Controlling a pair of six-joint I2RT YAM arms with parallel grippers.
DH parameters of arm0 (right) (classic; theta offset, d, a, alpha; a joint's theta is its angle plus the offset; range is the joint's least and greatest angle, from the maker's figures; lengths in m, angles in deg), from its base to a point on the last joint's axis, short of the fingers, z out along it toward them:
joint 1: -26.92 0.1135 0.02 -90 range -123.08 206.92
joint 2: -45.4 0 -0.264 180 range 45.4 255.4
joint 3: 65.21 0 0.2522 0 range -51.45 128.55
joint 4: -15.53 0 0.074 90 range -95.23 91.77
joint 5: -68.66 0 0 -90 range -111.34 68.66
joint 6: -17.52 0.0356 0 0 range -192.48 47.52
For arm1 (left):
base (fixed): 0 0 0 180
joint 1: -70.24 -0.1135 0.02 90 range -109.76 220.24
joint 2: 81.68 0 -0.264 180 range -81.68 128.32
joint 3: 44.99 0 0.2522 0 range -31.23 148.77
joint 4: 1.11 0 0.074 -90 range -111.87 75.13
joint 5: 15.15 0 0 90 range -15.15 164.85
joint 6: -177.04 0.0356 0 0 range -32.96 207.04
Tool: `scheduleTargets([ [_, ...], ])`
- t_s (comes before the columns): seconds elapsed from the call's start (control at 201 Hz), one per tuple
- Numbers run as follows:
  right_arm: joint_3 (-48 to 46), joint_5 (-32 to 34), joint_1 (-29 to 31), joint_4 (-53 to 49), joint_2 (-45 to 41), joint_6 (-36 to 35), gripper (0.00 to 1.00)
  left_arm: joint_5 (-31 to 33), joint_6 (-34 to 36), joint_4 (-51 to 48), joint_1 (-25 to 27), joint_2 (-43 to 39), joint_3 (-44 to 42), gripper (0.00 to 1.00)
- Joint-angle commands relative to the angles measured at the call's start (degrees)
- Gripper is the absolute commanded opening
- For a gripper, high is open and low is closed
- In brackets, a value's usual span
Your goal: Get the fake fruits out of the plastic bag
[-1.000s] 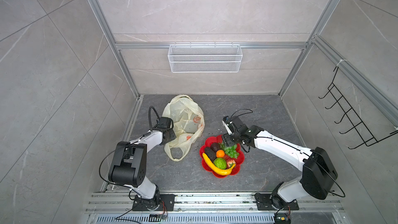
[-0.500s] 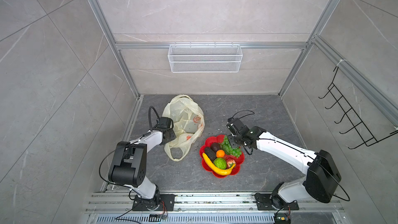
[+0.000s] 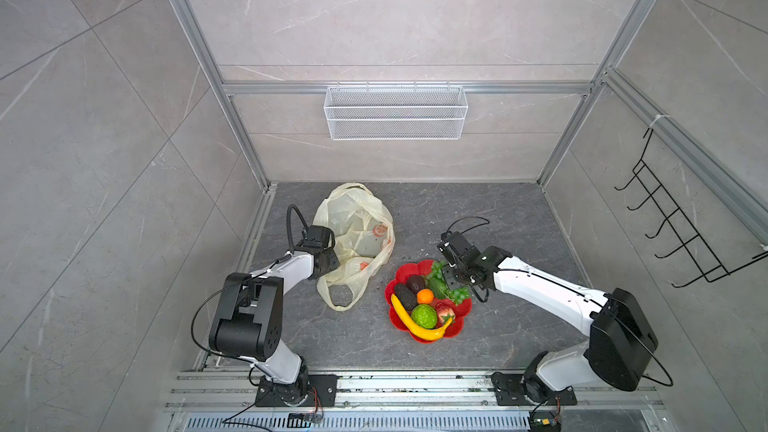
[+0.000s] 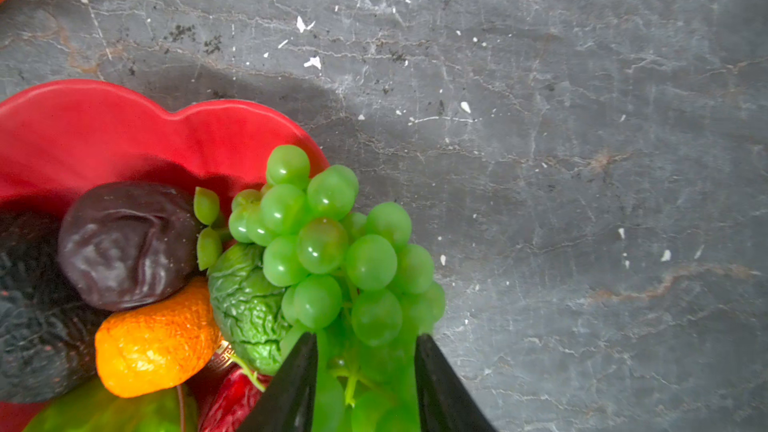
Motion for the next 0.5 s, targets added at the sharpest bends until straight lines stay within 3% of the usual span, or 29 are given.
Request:
scheduleTargets([
  [0.0, -0.3, -1.5, 0.5, -0.1, 1.1, 0.7, 0.41, -0.7, 1.2, 0.6, -0.2, 0.1, -0.1, 0.42],
  [0.249, 1.4, 5.8, 0.5, -1.5, -3.7, 3.4, 0.48, -2.5, 2.3, 0.6, 0.1, 1.0, 1.7, 0.37],
  [0.493, 0.0, 14.2, 0.3, -2.8, -14.0, 12.0, 0.60, -2.8, 6.3, -5.8, 5.1, 8.7, 16.0, 0.25],
])
